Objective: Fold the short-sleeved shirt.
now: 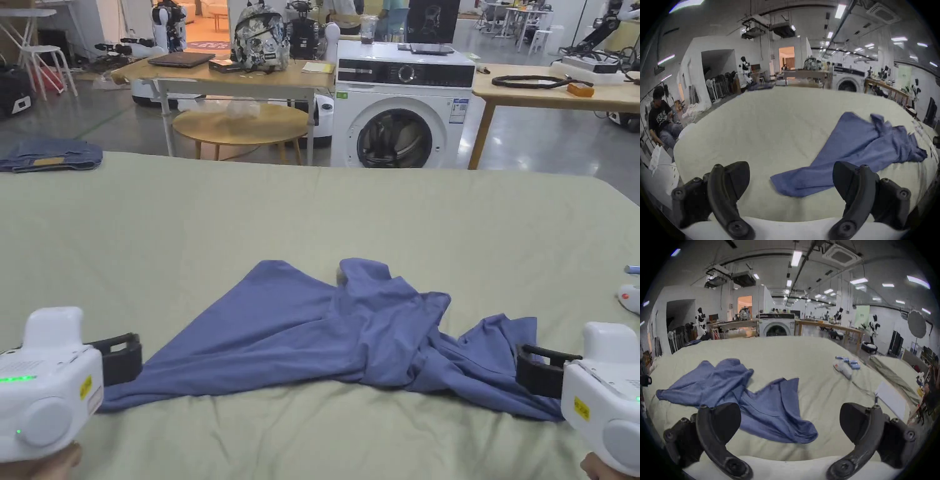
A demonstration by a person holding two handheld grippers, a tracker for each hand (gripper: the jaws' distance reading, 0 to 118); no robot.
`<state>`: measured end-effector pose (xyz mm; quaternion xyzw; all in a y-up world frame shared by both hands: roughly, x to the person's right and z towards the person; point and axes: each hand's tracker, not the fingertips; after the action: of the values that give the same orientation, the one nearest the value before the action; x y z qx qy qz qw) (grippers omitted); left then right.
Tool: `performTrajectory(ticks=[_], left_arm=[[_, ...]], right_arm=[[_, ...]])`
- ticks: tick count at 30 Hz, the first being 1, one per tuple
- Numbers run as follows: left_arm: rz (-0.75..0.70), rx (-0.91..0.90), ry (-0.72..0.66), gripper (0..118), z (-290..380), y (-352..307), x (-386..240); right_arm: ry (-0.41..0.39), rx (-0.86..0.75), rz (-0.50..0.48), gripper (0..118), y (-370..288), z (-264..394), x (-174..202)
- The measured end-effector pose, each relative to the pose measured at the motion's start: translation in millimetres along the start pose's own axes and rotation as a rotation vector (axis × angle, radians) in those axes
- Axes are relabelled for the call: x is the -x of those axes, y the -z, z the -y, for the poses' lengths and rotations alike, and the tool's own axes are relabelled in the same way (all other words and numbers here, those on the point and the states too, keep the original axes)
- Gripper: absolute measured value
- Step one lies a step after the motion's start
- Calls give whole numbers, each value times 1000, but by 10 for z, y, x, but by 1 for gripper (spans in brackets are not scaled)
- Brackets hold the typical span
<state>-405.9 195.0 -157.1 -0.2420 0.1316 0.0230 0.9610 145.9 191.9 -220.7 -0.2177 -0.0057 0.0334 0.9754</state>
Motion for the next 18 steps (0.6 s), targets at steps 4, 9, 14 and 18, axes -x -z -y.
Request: performTrajectory(ticks=[4, 9, 14, 18], left_arm=[[-4, -72, 74, 98, 4, -152, -276], [59, -47, 86, 0, 81, -211, -396], [59, -31, 104, 0, 144, -134, -46], [53, 64, 167, 46, 101, 1, 508]], right_arm=[[-22, -40, -1, 105, -136, 29, 271], [-14, -57, -39, 0, -225, 74, 421], [-29, -61, -58, 0, -272, 61, 493], [-35, -57, -78, 0, -245, 27, 544]])
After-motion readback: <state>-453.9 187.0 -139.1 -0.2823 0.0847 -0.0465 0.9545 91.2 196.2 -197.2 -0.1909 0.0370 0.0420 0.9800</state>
